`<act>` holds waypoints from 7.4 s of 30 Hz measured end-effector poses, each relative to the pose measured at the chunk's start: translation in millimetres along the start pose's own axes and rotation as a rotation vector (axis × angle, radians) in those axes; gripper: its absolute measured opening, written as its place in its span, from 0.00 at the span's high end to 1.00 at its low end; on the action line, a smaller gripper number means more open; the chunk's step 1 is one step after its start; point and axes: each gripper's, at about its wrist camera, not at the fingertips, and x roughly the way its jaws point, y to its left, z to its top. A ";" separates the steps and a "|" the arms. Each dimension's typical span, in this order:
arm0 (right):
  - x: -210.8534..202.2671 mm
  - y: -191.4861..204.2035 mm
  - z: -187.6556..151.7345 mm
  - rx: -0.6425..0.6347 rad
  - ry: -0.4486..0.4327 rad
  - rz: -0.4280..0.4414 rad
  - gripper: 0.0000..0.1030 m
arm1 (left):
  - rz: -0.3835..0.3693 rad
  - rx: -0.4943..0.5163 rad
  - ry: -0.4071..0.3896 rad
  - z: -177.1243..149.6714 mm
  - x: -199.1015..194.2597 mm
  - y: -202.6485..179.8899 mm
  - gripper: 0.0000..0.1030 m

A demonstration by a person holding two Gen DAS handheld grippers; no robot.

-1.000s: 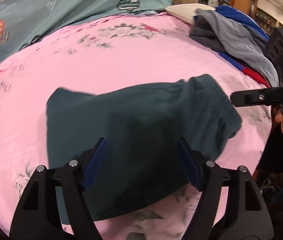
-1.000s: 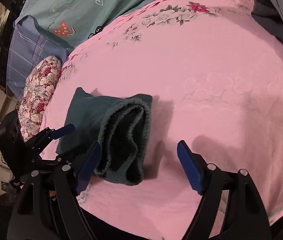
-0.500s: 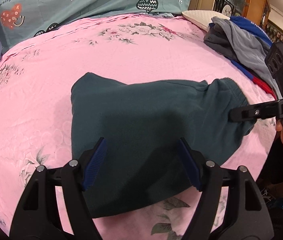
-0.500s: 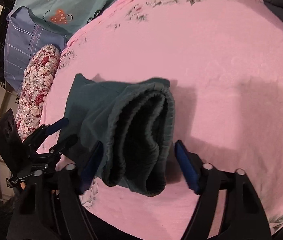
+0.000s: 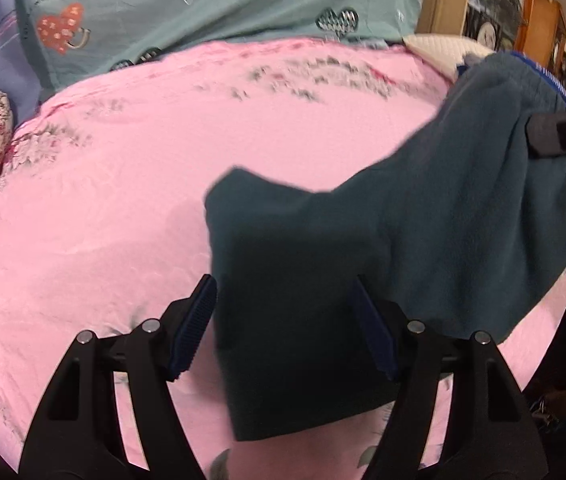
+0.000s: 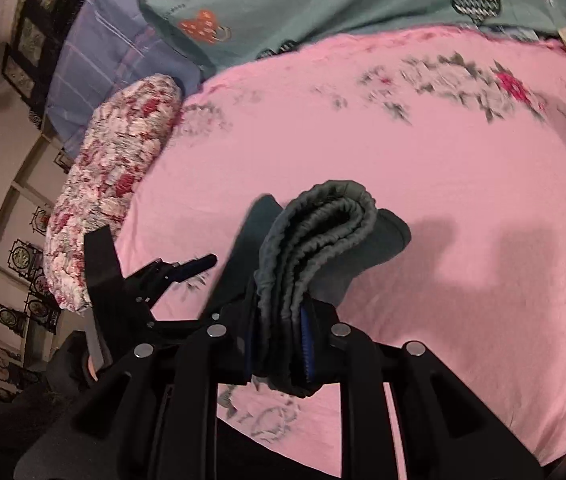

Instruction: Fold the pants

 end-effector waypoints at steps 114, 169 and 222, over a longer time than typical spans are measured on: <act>31.7 -132.5 -75.6 0.228 -0.021 -0.052 0.24 | -0.228 -0.228 0.124 -13.8 52.4 72.7 0.12; 41.4 -97.9 -48.8 0.157 0.011 0.068 0.77 | -0.385 -0.287 0.159 10.7 46.9 53.0 0.87; 138.1 -78.0 -9.6 0.272 0.099 0.126 0.81 | -0.209 -0.268 0.209 32.2 89.6 141.0 0.44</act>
